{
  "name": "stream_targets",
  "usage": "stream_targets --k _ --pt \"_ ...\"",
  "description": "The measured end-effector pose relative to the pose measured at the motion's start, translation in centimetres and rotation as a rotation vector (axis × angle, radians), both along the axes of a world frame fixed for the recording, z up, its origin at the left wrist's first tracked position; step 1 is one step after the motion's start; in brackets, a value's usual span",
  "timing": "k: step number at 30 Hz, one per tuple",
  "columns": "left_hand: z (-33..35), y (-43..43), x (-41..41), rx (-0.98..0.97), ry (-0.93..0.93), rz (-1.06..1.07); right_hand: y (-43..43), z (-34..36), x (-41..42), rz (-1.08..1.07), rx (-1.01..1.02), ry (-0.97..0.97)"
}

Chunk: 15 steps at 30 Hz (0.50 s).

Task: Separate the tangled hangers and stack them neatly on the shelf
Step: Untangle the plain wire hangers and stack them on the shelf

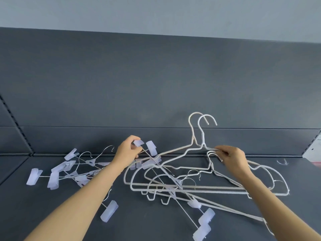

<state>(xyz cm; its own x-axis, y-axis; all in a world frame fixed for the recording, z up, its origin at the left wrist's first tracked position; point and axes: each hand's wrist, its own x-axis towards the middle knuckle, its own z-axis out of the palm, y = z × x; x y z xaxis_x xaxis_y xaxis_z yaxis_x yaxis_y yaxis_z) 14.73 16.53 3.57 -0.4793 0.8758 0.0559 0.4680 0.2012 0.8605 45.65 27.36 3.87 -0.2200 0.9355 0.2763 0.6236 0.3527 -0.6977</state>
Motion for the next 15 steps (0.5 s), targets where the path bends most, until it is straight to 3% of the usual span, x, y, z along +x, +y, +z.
stream_targets --k 11,15 --pt "-0.6 -0.6 -2.7 0.06 -0.124 0.248 1.1 1.2 5.3 -0.101 -0.092 0.113" --pt "-1.0 -0.8 -2.0 -0.089 0.108 0.292 1.3 1.5 6.2 -0.104 -0.075 0.1"
